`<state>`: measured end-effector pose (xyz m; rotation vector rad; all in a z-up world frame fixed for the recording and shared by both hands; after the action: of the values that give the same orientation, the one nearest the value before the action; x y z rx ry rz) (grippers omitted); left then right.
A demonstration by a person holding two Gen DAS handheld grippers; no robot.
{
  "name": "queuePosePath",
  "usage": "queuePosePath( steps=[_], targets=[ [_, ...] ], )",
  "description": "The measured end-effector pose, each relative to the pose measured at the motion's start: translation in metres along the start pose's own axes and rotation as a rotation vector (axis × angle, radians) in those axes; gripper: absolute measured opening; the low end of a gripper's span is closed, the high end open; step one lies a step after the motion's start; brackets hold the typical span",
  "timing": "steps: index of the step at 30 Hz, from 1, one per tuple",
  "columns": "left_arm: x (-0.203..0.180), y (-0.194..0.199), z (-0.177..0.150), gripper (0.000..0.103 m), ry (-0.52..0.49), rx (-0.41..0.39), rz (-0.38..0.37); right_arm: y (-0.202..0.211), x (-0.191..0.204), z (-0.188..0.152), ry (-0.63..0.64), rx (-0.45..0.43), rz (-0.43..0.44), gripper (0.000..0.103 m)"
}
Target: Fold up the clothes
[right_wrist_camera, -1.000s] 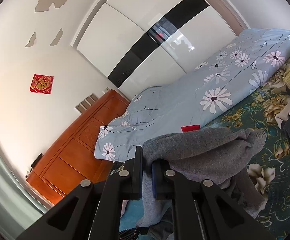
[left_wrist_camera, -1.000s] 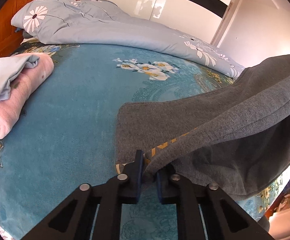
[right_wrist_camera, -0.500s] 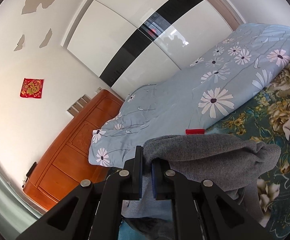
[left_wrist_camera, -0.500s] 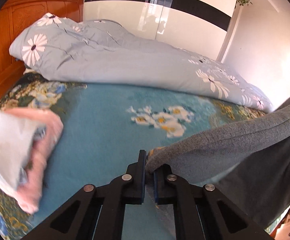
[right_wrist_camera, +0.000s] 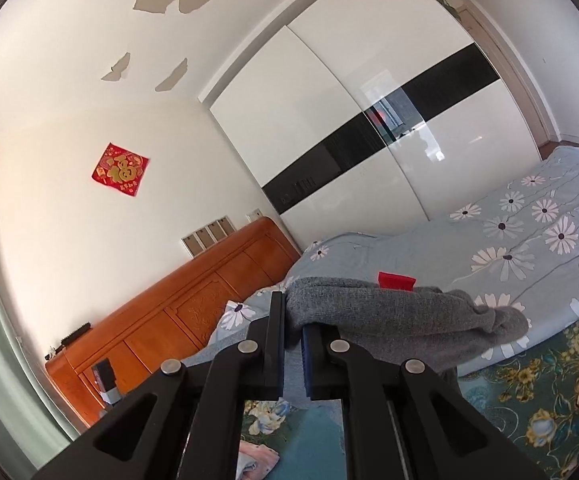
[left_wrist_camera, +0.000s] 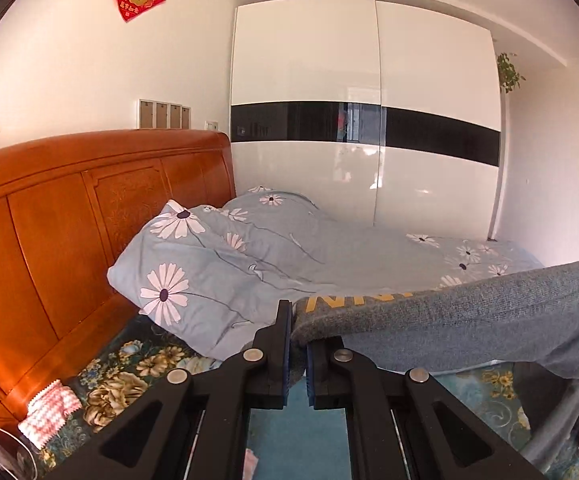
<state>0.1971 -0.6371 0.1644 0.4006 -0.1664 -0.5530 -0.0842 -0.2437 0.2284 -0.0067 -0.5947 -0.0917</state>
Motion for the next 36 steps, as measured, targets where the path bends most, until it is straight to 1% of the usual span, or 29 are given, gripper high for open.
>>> queuePosePath(
  steps=[2, 6, 9, 11, 12, 14, 16, 18, 21, 23, 26, 30, 33, 36],
  targets=[
    [0.006, -0.003, -0.018, 0.006, -0.015, 0.021, 0.015, -0.006, -0.016, -0.026, -0.014, 0.059, -0.029, 0.007],
    [0.005, -0.032, -0.103, 0.006, -0.018, 0.150, 0.008, -0.009, -0.062, -0.097, -0.080, 0.185, -0.077, 0.007],
    [0.000, -0.051, -0.171, 0.006, -0.023, 0.262, -0.008, 0.000, -0.097, -0.146, -0.152, 0.236, -0.099, 0.007],
    [-0.006, -0.056, -0.215, 0.006, -0.010, 0.336, -0.031, 0.009, -0.115, -0.173, -0.206, 0.261, -0.109, 0.007],
    [-0.007, -0.052, -0.233, 0.006, 0.003, 0.353, -0.048, 0.018, -0.120, -0.184, -0.217, 0.269, -0.111, 0.007],
    [-0.009, -0.035, -0.262, 0.006, 0.023, 0.358, -0.080, 0.039, -0.120, -0.200, -0.213, 0.270, -0.103, 0.007],
    [-0.007, -0.011, -0.283, 0.006, 0.036, 0.343, -0.103, 0.060, -0.117, -0.214, -0.207, 0.268, -0.086, 0.007],
    [-0.004, 0.014, -0.295, 0.006, 0.038, 0.325, -0.116, 0.081, -0.109, -0.223, -0.192, 0.263, -0.070, 0.007],
    [-0.001, 0.047, -0.300, 0.006, 0.029, 0.278, -0.110, 0.109, -0.100, -0.239, -0.182, 0.256, -0.056, 0.007],
    [-0.003, 0.063, -0.306, 0.006, 0.012, 0.266, -0.123, 0.122, -0.107, -0.254, -0.213, 0.255, -0.082, 0.007],
    [-0.011, 0.074, -0.328, 0.006, -0.051, 0.304, -0.120, 0.142, -0.117, -0.276, -0.258, 0.254, -0.120, 0.007],
    [-0.022, 0.077, -0.367, 0.008, -0.091, 0.384, -0.115, 0.168, -0.132, -0.306, -0.322, 0.252, -0.174, 0.007],
    [-0.027, 0.075, -0.396, 0.009, -0.090, 0.459, -0.119, 0.181, -0.149, -0.328, -0.393, 0.251, -0.215, 0.007],
    [-0.033, 0.070, -0.419, 0.010, -0.090, 0.524, -0.119, 0.188, -0.166, -0.349, -0.433, 0.283, -0.296, 0.007]
  ],
)
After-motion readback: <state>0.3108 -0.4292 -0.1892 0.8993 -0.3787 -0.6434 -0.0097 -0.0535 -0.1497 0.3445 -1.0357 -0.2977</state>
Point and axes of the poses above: each gripper's, at about its wrist camera, not at the fingertips, and y roughly against the way its jaws point, x to its left, z to its top, the point moved 4 cm from there along -y, roughly the way its jaws point, and after that the axes turned 11 degrees about z, right-handed, at the moved point
